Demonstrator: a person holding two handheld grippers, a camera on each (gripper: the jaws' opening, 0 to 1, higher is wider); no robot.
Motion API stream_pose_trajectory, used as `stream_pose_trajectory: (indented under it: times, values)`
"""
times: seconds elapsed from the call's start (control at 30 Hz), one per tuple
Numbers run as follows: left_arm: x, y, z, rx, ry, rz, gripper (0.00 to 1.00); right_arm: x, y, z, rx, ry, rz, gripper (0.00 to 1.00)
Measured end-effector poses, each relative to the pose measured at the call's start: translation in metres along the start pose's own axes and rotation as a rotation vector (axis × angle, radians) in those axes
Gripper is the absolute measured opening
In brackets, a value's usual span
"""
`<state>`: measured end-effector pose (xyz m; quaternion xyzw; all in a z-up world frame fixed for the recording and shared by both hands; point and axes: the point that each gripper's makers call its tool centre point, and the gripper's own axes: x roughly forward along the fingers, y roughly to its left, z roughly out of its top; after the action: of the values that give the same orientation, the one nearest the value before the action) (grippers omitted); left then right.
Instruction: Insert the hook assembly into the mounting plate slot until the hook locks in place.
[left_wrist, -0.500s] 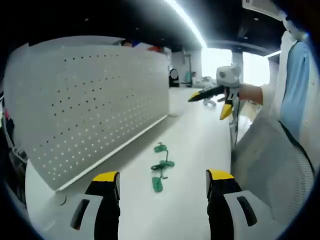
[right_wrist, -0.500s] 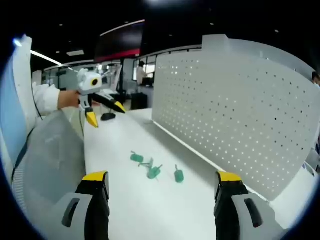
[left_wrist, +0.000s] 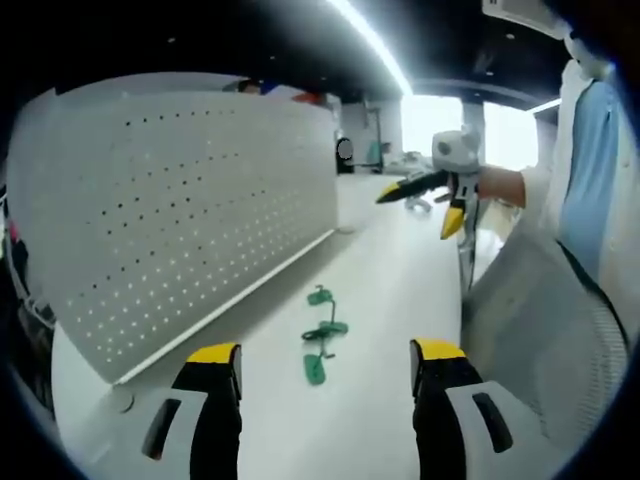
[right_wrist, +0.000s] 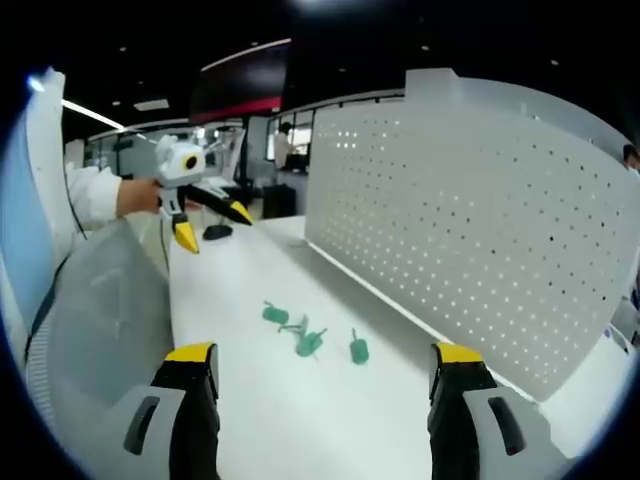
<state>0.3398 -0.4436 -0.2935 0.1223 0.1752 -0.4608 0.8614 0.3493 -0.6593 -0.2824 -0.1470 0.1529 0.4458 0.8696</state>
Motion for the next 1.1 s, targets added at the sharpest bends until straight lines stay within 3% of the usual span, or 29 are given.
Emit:
stream_pose_trajectory:
  times: [1.1]
  values:
    - [0.0071,0.0023,0.0064,0.043,0.023,-0.025,0.65,0.0008,-0.0014,-0.0037,0.012,-0.003,-0.004,0.87]
